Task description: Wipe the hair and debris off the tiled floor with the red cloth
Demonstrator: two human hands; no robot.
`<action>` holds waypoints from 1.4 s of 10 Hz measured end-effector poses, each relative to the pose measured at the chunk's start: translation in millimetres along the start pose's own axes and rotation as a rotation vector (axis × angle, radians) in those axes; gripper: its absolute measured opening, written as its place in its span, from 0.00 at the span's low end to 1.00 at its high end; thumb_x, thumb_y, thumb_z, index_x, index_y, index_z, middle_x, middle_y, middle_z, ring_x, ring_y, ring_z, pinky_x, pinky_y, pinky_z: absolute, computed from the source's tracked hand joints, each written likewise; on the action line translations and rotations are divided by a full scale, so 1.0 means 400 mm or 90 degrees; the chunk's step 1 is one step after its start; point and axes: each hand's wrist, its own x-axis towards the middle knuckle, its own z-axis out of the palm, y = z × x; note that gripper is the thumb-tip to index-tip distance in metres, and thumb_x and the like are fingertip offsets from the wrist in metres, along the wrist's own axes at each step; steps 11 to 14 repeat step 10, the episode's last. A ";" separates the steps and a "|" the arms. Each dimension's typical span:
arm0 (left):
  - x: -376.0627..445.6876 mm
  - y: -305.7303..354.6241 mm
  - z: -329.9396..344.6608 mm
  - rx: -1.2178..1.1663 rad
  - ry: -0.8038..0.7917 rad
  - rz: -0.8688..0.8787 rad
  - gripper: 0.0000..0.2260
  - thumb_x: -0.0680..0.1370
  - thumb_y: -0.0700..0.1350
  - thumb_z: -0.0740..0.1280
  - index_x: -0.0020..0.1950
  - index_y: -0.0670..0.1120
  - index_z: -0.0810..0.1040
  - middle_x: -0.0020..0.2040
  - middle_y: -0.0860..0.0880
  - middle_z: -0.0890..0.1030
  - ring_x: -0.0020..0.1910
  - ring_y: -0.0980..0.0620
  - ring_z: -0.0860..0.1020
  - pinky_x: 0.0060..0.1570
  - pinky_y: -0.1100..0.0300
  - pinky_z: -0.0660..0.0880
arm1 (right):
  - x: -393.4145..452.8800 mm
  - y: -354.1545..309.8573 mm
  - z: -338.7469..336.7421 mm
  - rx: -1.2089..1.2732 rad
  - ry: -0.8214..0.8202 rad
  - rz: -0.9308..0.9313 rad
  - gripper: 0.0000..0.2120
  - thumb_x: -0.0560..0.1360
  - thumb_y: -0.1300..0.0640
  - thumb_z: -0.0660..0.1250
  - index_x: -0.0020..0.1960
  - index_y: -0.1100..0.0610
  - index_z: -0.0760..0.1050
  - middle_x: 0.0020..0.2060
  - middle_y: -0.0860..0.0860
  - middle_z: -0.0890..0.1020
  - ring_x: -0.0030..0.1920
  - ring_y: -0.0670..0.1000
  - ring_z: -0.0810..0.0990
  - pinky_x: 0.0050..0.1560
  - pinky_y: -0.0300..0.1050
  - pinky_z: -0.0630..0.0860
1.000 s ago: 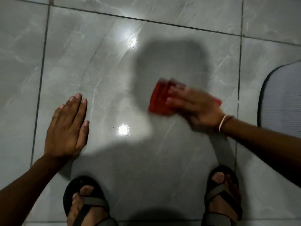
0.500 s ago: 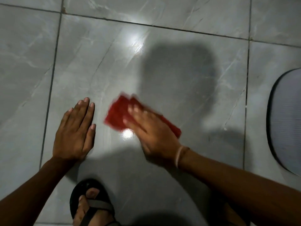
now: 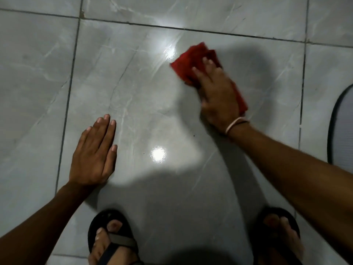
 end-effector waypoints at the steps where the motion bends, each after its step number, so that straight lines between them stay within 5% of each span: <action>1: 0.006 0.017 -0.036 -0.013 -0.091 -0.038 0.30 0.84 0.51 0.52 0.84 0.41 0.55 0.86 0.44 0.54 0.85 0.46 0.53 0.82 0.45 0.55 | -0.113 -0.143 0.024 0.095 -0.089 -0.085 0.34 0.69 0.73 0.66 0.75 0.60 0.71 0.77 0.64 0.68 0.78 0.64 0.67 0.79 0.60 0.67; 2: 0.033 0.050 -0.154 -0.012 -0.288 -0.075 0.38 0.80 0.62 0.45 0.85 0.42 0.51 0.86 0.42 0.50 0.85 0.44 0.51 0.83 0.43 0.55 | -0.266 -0.240 -0.065 0.216 -0.250 -0.001 0.34 0.70 0.74 0.66 0.75 0.58 0.71 0.79 0.60 0.67 0.79 0.61 0.66 0.82 0.55 0.62; 3: 0.045 0.164 -0.324 -0.007 -0.365 -0.079 0.39 0.79 0.64 0.45 0.85 0.43 0.47 0.86 0.40 0.50 0.85 0.41 0.53 0.82 0.43 0.57 | -0.363 -0.278 -0.261 0.395 -0.301 0.228 0.30 0.71 0.76 0.65 0.72 0.63 0.73 0.76 0.63 0.70 0.77 0.62 0.68 0.81 0.50 0.61; 4: 0.064 0.370 -0.481 -0.051 -0.336 -0.062 0.37 0.81 0.62 0.48 0.85 0.44 0.48 0.86 0.41 0.51 0.85 0.42 0.54 0.81 0.44 0.58 | -0.442 -0.274 -0.517 0.468 -0.193 0.417 0.34 0.72 0.81 0.59 0.73 0.60 0.73 0.77 0.58 0.70 0.78 0.57 0.68 0.78 0.38 0.59; 6: 0.173 0.924 -0.684 -0.169 -0.193 0.104 0.31 0.83 0.53 0.54 0.80 0.33 0.63 0.80 0.33 0.65 0.79 0.33 0.66 0.76 0.40 0.70 | -0.554 -0.102 -1.047 0.376 0.187 0.474 0.25 0.82 0.73 0.58 0.75 0.56 0.71 0.78 0.53 0.70 0.79 0.41 0.65 0.78 0.28 0.60; 7: 0.246 1.171 -0.705 -0.215 -0.142 0.215 0.29 0.85 0.52 0.56 0.82 0.35 0.61 0.82 0.35 0.63 0.82 0.38 0.62 0.79 0.44 0.66 | -0.582 0.053 -1.173 0.291 0.270 0.468 0.22 0.84 0.63 0.55 0.77 0.55 0.67 0.79 0.55 0.68 0.79 0.42 0.64 0.76 0.24 0.56; 8: 0.316 1.347 -0.664 -0.163 -0.187 0.268 0.30 0.87 0.55 0.49 0.85 0.40 0.52 0.86 0.40 0.52 0.86 0.45 0.51 0.85 0.49 0.54 | -0.578 0.217 -1.168 0.263 0.224 0.516 0.22 0.86 0.59 0.53 0.80 0.54 0.62 0.80 0.54 0.66 0.80 0.51 0.63 0.82 0.39 0.59; 9: 0.341 1.409 -0.613 -0.093 -0.283 0.296 0.30 0.87 0.55 0.46 0.86 0.44 0.43 0.87 0.43 0.43 0.86 0.46 0.43 0.85 0.49 0.47 | -0.559 0.302 -1.101 0.198 0.048 0.537 0.24 0.87 0.61 0.54 0.82 0.54 0.56 0.83 0.54 0.58 0.81 0.55 0.60 0.82 0.54 0.59; 10: 0.320 1.353 -0.609 -0.042 -0.302 0.270 0.30 0.86 0.54 0.45 0.86 0.44 0.43 0.87 0.43 0.43 0.86 0.45 0.42 0.85 0.48 0.44 | -0.555 0.325 -1.105 0.169 -0.022 0.536 0.25 0.88 0.56 0.53 0.83 0.51 0.51 0.84 0.54 0.50 0.83 0.57 0.54 0.84 0.56 0.55; 14: 0.320 1.353 -0.609 -0.042 -0.302 0.270 0.30 0.86 0.54 0.45 0.86 0.44 0.43 0.87 0.43 0.43 0.86 0.45 0.42 0.85 0.48 0.44 | -0.555 0.325 -1.105 0.169 -0.022 0.536 0.25 0.88 0.56 0.53 0.83 0.51 0.51 0.84 0.54 0.50 0.83 0.57 0.54 0.84 0.56 0.55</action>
